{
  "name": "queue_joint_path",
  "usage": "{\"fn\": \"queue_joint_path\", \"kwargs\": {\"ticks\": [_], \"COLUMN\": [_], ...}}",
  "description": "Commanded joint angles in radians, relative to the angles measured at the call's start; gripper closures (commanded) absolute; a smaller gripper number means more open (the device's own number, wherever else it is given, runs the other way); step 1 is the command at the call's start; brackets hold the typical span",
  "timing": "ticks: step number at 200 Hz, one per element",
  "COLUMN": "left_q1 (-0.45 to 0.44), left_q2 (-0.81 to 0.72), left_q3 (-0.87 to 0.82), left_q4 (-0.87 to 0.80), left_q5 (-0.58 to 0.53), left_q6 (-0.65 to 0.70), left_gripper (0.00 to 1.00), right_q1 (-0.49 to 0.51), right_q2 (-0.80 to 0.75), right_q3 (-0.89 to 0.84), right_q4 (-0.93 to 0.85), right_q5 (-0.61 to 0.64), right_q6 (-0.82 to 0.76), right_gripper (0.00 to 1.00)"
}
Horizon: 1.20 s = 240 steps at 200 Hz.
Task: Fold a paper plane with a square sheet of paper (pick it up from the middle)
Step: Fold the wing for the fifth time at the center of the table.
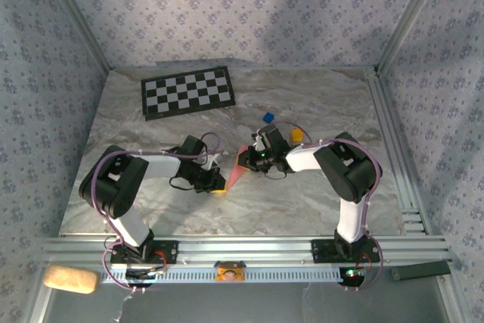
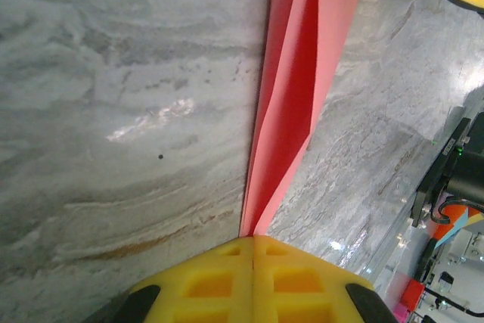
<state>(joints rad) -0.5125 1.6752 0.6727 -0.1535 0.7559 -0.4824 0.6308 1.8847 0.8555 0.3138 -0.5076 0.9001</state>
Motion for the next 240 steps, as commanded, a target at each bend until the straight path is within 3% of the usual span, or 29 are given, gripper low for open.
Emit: {"fn": "queue_joint_path", "kwargs": {"ticks": [1,15,40,50,58,98,133,168,196,214,240], "left_q1": [-0.003,-0.004,-0.004,-0.004,-0.004,-0.004,-0.004,-0.004,-0.005,-0.008,-0.052], "left_q2": [0.008,0.005,-0.014,-0.018,-0.017,-0.015,-0.086,-0.245,-0.297,-0.266,-0.177], "left_q3": [-0.038,-0.035,-0.049,-0.054,-0.056,-0.057,-0.063,-0.064,-0.030,0.009,0.103], "left_q4": [-0.105,-0.117,-0.110,-0.102,-0.098,-0.091,-0.099,-0.092,-0.029,0.029,0.012], "left_q5": [-0.033,-0.033,-0.044,-0.040,-0.039,-0.025,-0.080,-0.153,-0.157,-0.094,-0.030], "left_q6": [-0.005,-0.007,-0.021,-0.026,-0.028,-0.031,-0.072,-0.130,-0.151,-0.145,-0.073], "left_gripper": [1.00,1.00,0.90,0.92,1.00,1.00,0.84,0.82,0.94,1.00,1.00], "right_q1": [-0.010,-0.007,-0.002,-0.002,-0.002,-0.002,-0.007,-0.012,-0.014,-0.014,-0.013], "right_q2": [0.008,0.013,0.019,0.022,0.022,0.031,0.029,0.021,0.031,0.027,0.027], "right_q3": [-0.023,-0.024,-0.016,-0.015,-0.016,-0.013,-0.019,-0.022,-0.002,-0.009,-0.012], "right_q4": [-0.122,-0.108,-0.115,-0.108,-0.112,-0.124,-0.130,-0.129,-0.165,-0.162,-0.163], "right_q5": [0.083,0.087,0.102,0.101,0.103,0.103,0.105,0.103,0.102,0.107,0.106], "right_q6": [-0.014,0.002,0.012,0.016,0.016,0.013,0.006,0.001,-0.007,-0.003,-0.006], "right_gripper": [0.87,0.87,0.87,0.87,0.87,0.87,0.87,0.87,0.87,0.87,0.87]}}
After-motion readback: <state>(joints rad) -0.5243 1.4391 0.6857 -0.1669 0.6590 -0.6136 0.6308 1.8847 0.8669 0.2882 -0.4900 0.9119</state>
